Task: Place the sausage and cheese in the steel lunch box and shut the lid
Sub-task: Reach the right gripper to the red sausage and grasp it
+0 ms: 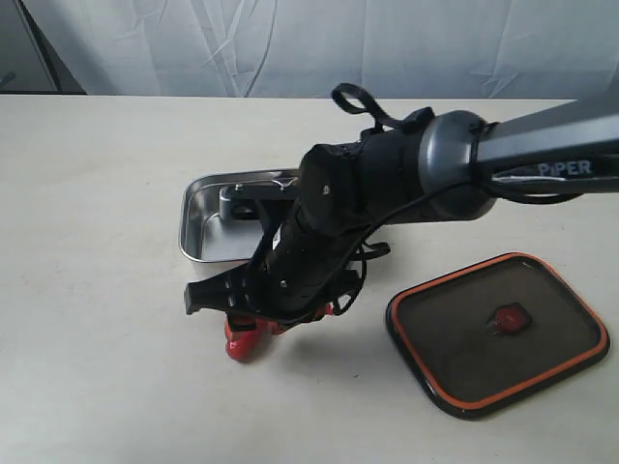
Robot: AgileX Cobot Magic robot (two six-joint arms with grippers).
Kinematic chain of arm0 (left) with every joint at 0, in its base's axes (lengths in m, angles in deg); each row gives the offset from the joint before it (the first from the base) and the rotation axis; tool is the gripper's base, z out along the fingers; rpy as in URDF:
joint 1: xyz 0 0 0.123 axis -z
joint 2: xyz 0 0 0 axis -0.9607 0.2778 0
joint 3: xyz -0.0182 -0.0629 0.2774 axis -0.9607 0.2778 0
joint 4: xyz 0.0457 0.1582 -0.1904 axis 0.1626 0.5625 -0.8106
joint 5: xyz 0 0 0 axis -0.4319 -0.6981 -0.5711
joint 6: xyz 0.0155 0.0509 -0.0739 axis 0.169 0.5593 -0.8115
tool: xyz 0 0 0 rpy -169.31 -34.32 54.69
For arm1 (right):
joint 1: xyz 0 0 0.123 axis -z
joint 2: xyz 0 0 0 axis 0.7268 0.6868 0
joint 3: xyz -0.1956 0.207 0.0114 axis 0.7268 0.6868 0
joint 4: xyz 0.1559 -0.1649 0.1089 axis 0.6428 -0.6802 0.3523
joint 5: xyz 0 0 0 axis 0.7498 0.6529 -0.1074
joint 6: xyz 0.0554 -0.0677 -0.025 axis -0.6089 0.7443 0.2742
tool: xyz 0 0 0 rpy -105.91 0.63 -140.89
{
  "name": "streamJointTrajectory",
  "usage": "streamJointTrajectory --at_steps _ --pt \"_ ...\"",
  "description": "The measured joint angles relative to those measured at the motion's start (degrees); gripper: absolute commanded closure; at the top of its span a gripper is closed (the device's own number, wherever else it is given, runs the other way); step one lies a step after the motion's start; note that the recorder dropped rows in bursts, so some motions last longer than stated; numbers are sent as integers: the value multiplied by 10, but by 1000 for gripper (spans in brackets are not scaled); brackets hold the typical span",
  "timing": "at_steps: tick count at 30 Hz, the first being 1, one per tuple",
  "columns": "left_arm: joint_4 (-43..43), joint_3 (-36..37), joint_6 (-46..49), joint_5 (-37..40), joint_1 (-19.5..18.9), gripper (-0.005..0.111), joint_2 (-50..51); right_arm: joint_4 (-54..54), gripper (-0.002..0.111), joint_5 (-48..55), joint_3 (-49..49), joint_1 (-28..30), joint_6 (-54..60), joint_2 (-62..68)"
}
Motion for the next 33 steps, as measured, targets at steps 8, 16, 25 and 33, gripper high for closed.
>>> streamJointTrajectory --at_steps 8,16,25,33 --pt "0 0 0 0 0 107 0 -8 60 2 -49 -6 -39 55" --pt "0 0 0 0 0 107 0 -11 102 29 -76 -8 -44 83" --pt "0 0 0 0 0 107 0 -16 109 43 -80 -8 -44 83" --pt "0 0 0 0 0 107 0 -46 109 93 -80 -21 -13 72"
